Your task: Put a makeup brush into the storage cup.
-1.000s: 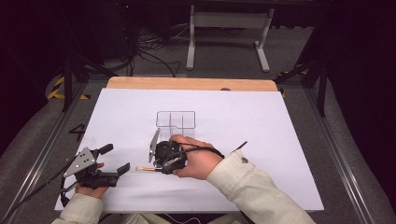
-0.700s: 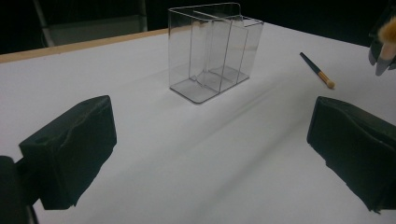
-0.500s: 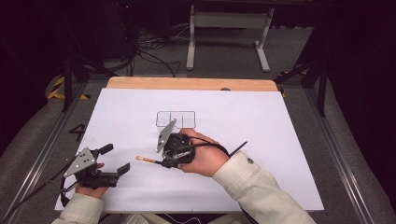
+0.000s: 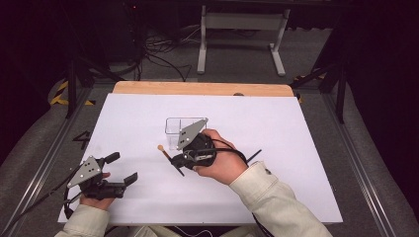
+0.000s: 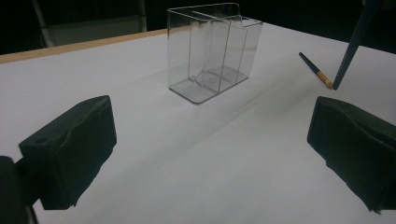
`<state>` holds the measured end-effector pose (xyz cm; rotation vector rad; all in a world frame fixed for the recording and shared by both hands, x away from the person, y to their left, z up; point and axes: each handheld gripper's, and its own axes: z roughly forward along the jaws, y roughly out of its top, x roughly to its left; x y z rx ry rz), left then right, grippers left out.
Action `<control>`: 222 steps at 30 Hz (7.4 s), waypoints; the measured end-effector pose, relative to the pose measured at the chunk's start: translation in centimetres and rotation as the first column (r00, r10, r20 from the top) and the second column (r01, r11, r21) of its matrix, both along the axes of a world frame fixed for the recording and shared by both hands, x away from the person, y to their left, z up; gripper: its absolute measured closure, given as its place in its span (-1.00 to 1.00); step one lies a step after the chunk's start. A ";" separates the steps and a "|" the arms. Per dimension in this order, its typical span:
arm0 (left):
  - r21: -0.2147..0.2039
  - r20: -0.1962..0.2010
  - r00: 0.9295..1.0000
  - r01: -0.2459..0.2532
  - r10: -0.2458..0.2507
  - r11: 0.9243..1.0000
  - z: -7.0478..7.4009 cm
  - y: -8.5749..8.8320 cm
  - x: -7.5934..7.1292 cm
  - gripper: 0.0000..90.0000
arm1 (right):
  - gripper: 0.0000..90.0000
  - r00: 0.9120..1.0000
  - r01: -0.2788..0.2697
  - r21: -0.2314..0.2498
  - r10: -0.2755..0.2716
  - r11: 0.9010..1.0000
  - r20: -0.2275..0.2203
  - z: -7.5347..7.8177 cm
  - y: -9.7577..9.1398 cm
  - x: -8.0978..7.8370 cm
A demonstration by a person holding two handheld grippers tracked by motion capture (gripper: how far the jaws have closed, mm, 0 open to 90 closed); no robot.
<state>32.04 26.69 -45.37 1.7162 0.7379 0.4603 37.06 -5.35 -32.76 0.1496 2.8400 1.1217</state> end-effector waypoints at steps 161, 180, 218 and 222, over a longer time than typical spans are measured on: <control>0.001 -0.004 1.000 -0.002 0.002 1.000 -0.1 -0.2 0.2 -0.96 | -0.32 0.939 0.343 0.144 -0.343 0.928 -0.026 1.5 -12.1 5.4; 0.006 -0.004 1.000 -0.008 0.008 1.000 -0.1 -0.2 0.2 -0.96 | -0.43 0.957 0.292 -0.055 -0.292 0.955 0.009 2.9 -14.4 5.1; 0.010 -0.005 1.000 -0.008 0.008 1.000 -0.2 -0.3 0.1 -0.97 | -0.78 0.979 0.188 -0.392 -0.204 0.901 0.000 1.1 -14.6 6.1; 0.010 -0.006 1.000 -0.008 0.008 1.000 -0.2 -0.3 0.1 -0.97 | -0.76 0.980 0.178 -0.416 -0.200 0.892 -0.009 0.5 -14.5 6.2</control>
